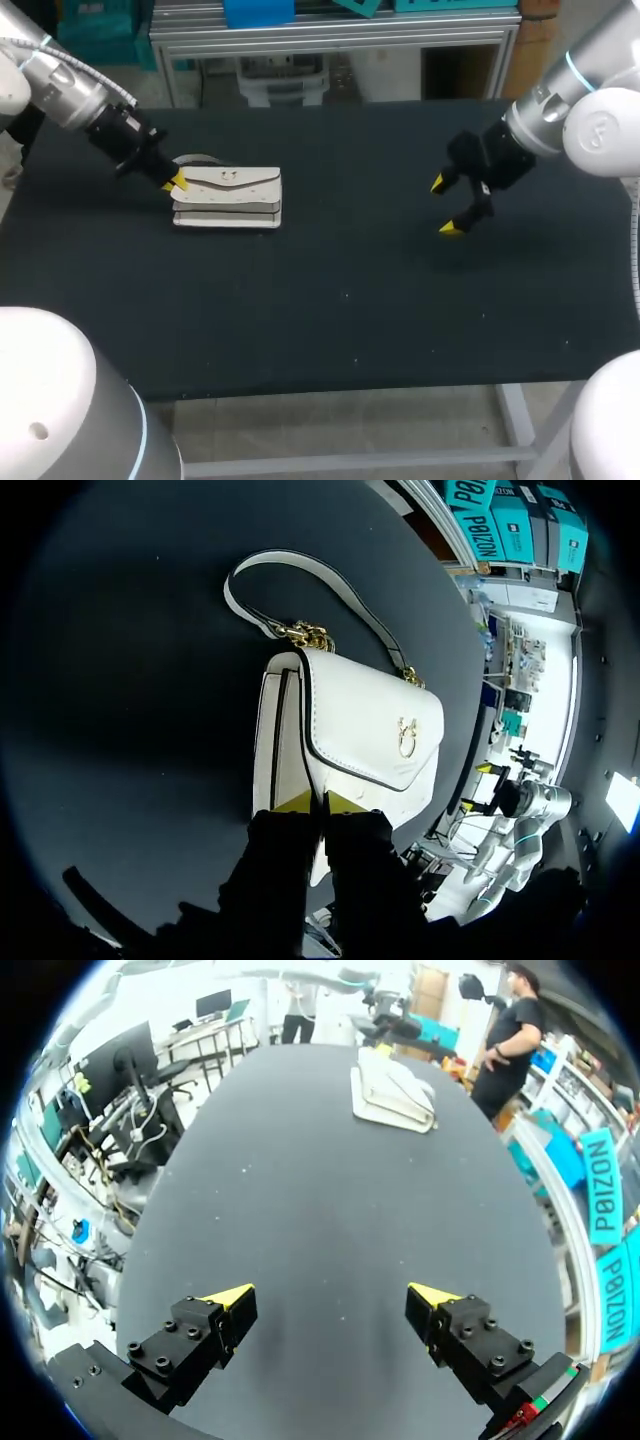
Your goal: Pick up the bag, open it, inspect its contents, close it, and place it on the opposite side
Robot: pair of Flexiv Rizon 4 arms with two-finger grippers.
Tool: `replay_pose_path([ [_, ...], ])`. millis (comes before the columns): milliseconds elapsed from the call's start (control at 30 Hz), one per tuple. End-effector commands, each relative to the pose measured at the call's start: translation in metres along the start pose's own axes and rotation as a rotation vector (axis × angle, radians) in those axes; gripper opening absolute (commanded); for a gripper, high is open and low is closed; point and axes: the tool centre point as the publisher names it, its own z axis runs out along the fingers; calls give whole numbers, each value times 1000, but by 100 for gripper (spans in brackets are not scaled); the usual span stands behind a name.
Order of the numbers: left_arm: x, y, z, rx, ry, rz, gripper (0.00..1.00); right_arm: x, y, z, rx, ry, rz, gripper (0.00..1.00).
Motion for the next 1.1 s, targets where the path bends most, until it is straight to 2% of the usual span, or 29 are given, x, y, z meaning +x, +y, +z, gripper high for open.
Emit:
replay_pose_path([
  [33,16,15,16,501,-15,-8,0,0,0,1,0,0,0,100],
  [200,28,26,28,592,22,-22,0,0,0,1,0,0,0,100],
  [267,33,31,33,605,35,-14,0,0,0,1,0,0,0,100],
  [400,42,38,43,606,58,1,0,0,0,1,0,0,0,100],
  [567,58,45,67,552,59,52,0,0,0,1,0,0,0,100],
  [767,77,58,91,561,56,74,0,0,0,1,0,0,0,100],
  [900,88,63,101,566,54,74,0,0,0,1,0,0,0,100],
  [1100,100,69,112,524,58,108,0,0,0,1,0,0,0,100],
])
